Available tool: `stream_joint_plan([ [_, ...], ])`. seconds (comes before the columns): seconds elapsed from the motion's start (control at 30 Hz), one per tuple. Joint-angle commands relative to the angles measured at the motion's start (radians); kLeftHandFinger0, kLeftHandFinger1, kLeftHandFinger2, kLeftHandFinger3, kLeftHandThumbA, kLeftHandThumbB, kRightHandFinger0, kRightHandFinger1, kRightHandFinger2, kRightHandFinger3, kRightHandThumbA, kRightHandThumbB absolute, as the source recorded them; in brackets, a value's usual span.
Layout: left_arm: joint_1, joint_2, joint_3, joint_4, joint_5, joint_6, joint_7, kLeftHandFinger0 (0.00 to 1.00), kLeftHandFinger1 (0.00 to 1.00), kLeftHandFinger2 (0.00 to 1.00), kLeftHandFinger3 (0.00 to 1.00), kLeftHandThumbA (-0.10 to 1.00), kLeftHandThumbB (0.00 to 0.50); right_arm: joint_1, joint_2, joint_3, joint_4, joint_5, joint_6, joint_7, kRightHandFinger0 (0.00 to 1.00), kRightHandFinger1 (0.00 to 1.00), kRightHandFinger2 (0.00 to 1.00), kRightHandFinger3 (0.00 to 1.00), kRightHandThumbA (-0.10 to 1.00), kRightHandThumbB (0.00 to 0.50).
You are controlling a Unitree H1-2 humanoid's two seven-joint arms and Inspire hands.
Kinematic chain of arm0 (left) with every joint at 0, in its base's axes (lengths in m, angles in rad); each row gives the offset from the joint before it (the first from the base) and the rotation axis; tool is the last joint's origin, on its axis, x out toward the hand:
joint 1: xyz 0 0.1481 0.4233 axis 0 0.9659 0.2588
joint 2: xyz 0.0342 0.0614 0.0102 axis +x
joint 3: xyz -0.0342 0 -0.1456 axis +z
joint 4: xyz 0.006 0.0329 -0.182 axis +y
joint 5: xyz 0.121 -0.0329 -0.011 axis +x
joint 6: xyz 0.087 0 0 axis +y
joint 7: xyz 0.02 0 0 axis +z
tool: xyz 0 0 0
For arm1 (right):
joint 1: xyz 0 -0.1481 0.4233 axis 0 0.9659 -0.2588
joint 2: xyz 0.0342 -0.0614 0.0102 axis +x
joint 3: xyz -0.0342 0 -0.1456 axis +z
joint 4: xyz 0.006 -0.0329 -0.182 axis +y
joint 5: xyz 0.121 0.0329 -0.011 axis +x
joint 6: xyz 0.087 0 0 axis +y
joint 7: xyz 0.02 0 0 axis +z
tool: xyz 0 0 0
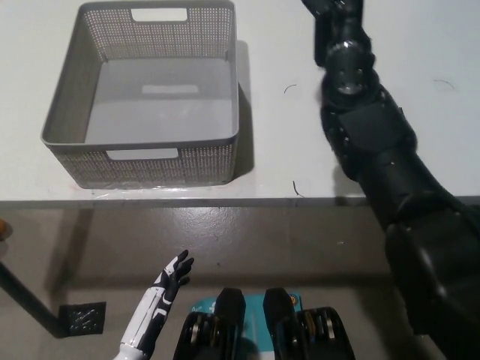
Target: Use the right hand to pick up a electric screw driver and put it into a container on the left side
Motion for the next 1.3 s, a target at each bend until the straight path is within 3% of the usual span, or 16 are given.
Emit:
stream_joint_plan([
  [0.0,-0.005,0.007,0.005,-0.018,-0.024,-0.014,-0.015,1.00,1.00,1.00,1.00,1.00,0.309,-0.135,0.020,0.014,-0.073,-0.026,0.021,-0.024,0.00,0.17,0.61,0.65,-0.10,0.101],
  [0.2,-0.001,0.010,0.002,-0.016,-0.010,-0.022,-0.012,1.00,1.00,1.00,1.00,1.00,0.318,-0.199,0.081,0.016,-0.071,-0.025,0.030,-0.031,0.00,0.12,0.57,0.68,-0.10,0.101],
  [0.23,0.000,0.009,0.001,-0.013,-0.009,-0.026,-0.011,1.00,1.00,1.00,1.00,1.00,0.311,-0.203,0.088,0.017,-0.074,-0.027,0.035,-0.035,0.00,0.06,0.47,0.59,-0.10,0.126],
  [0.27,0.000,0.008,-0.001,-0.012,-0.005,-0.032,-0.010,1.00,1.00,1.00,1.00,1.00,0.293,-0.216,0.106,0.020,-0.080,-0.029,0.035,-0.037,0.00,0.04,0.47,0.59,-0.10,0.098],
  [0.37,-0.001,0.006,-0.005,-0.017,0.004,-0.036,-0.008,1.00,1.00,1.00,1.00,1.00,0.267,-0.234,0.150,0.020,-0.089,-0.023,0.019,-0.039,0.00,0.05,0.49,0.63,-0.10,0.097],
  [0.63,0.000,0.009,-0.008,-0.017,0.022,-0.042,-0.003,0.98,1.00,1.00,1.00,1.00,0.291,-0.233,0.231,-0.003,-0.082,0.013,-0.001,-0.016,0.00,0.03,0.47,0.67,-0.10,0.083],
  [0.87,-0.008,0.011,-0.008,-0.018,0.023,-0.043,-0.007,0.98,1.00,1.00,1.00,1.00,0.313,-0.218,0.280,-0.001,-0.036,0.008,0.012,-0.033,0.00,0.02,0.47,0.64,-0.10,0.095],
  [1.0,-0.007,0.007,-0.009,-0.027,0.018,-0.020,-0.010,0.99,1.00,1.00,1.00,1.00,0.341,-0.178,0.294,-0.007,-0.003,0.021,0.009,-0.014,0.00,0.01,0.45,0.55,-0.10,0.093],
  [1.13,-0.011,0.011,-0.011,-0.028,0.027,-0.027,-0.010,0.99,1.00,1.00,1.00,1.00,0.338,-0.145,0.302,-0.003,0.040,0.023,-0.046,0.003,0.00,0.02,0.48,0.54,-0.10,0.091],
  [1.2,-0.010,0.013,-0.012,-0.029,0.025,-0.029,-0.013,0.99,1.00,1.00,1.00,1.00,0.339,-0.128,0.304,-0.007,0.057,0.031,-0.023,0.012,0.00,0.03,0.49,0.49,-0.10,0.090],
  [1.27,-0.008,0.013,-0.013,-0.034,0.023,-0.026,-0.014,0.98,1.00,1.00,1.00,1.00,0.331,-0.116,0.303,0.004,0.075,0.018,-0.022,0.001,0.00,0.01,0.47,0.51,-0.10,0.096],
])
